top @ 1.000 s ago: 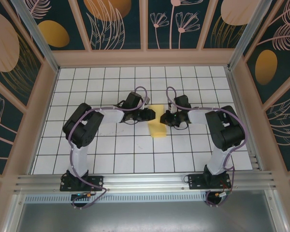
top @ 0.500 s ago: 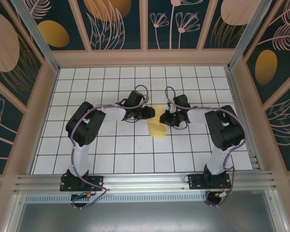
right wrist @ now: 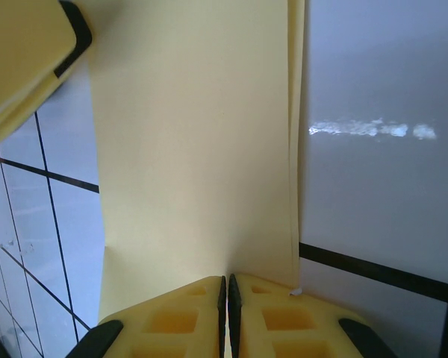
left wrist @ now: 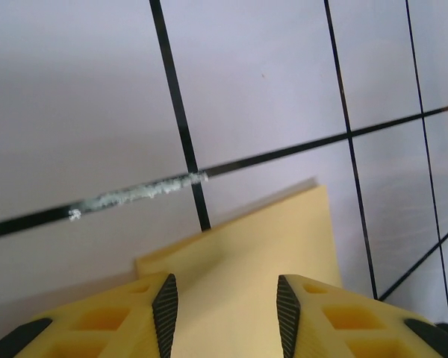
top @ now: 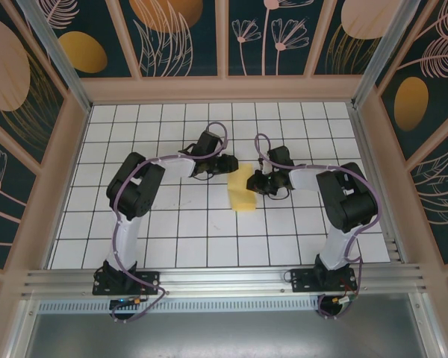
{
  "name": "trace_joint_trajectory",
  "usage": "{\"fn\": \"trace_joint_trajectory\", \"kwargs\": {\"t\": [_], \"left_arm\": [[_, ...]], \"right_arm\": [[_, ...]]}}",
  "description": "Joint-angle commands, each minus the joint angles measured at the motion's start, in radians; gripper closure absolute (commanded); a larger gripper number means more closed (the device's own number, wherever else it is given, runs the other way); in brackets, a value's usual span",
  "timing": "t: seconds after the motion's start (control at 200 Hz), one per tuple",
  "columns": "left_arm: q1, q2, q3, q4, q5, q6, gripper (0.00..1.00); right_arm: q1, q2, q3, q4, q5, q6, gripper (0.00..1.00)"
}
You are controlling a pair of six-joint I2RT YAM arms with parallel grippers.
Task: Fold a paper plane with a square sheet of paper (fold left side to right side)
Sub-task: First fold the square sheet of paper in half at the center of the table.
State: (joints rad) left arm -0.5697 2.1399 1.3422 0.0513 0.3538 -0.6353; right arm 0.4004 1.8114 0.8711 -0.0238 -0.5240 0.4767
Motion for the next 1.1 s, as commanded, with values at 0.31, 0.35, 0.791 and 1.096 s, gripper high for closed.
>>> {"fn": "trace_joint_trajectory", "kwargs": {"t": [0.31,0.35,0.791,1.096], "left_arm": [[0.033,0.046,0.052,-0.056,-0.072,0.049,0.56],[0.038,0.039,0.063,-0.069,-0.072,0.058,0.56],[0.036,-0.275,-0.212,0.151,0.088,-0.004,0.53],[-0.043,-0.209,-0.284,0.278,0.178,-0.095,0.57]], "right_arm": [[0.006,0.065,-0.02,-0.069,0.09,-0.033,0.84],[0.006,0.064,-0.02,-0.067,0.088,-0.031,0.84],[0.006,0.058,-0.024,-0.051,0.079,-0.016,0.84],[0.009,0.054,-0.032,-0.045,0.079,-0.013,0.84]]}}
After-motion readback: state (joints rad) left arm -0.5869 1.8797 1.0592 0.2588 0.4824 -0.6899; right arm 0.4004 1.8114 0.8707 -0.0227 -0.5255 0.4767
